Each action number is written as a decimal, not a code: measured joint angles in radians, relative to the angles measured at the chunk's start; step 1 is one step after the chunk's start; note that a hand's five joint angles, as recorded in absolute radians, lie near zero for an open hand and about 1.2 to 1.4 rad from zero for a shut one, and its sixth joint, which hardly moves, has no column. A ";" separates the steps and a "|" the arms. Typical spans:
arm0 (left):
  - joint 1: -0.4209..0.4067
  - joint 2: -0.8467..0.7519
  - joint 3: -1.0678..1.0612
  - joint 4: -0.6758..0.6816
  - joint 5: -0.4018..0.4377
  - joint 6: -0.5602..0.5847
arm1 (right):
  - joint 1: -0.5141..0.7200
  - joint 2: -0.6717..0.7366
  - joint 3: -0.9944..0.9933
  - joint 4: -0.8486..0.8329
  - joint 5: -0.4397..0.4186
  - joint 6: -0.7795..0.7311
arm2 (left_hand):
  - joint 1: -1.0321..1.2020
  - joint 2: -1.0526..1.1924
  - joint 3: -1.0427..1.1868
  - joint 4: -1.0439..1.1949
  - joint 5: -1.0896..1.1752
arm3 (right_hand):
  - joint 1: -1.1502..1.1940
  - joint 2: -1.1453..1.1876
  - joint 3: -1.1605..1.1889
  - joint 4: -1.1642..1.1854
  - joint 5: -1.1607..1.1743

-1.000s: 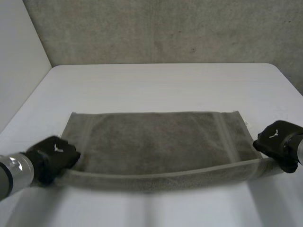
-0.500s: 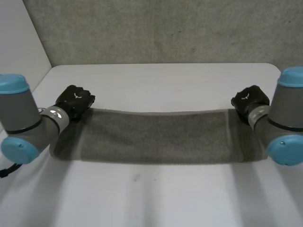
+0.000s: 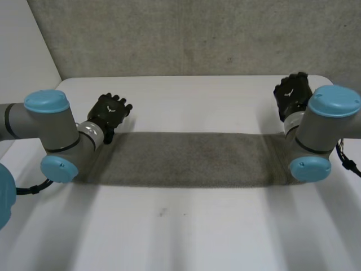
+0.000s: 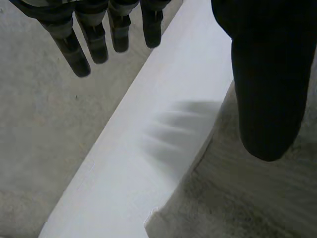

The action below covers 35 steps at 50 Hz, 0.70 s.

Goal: Fold the towel.

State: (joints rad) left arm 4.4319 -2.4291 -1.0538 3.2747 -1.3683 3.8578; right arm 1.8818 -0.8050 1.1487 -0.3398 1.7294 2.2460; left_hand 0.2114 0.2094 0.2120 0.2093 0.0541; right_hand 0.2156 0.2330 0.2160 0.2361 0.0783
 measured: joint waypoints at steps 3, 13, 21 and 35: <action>-0.008 0.055 -0.044 -0.003 0.000 -0.005 | -0.005 -0.060 0.042 -0.032 -0.011 0.052 | -0.015 -0.026 -0.027 -0.026 -0.016 | 0.000 0.000 0.000 0.000 0.000; -0.010 0.334 -0.279 0.015 0.002 -0.146 | -0.013 -0.278 0.201 0.009 -0.094 0.215 | -0.026 -0.036 -0.038 -0.034 -0.023 | 0.000 0.000 0.000 0.000 0.000; -0.003 0.551 -0.498 0.130 0.005 -0.425 | -0.040 -0.374 0.285 0.235 -0.145 0.258 | -0.026 -0.039 -0.041 -0.036 -0.023 | 0.000 0.000 0.000 0.000 0.000; 0.006 0.759 -0.700 0.307 0.007 -0.884 | -0.138 -0.361 0.425 0.450 -0.227 0.330 | -0.032 -0.043 -0.042 -0.040 -0.023 | 0.019 0.030 0.053 0.030 0.026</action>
State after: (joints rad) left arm 4.4380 -1.6698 -1.7541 3.5821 -1.3617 2.9739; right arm 1.7441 -1.1662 1.5740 0.1104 1.5020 2.5764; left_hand 0.1791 0.1660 0.1701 0.1694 0.0310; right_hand 0.2344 0.2630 0.2689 0.2664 0.1047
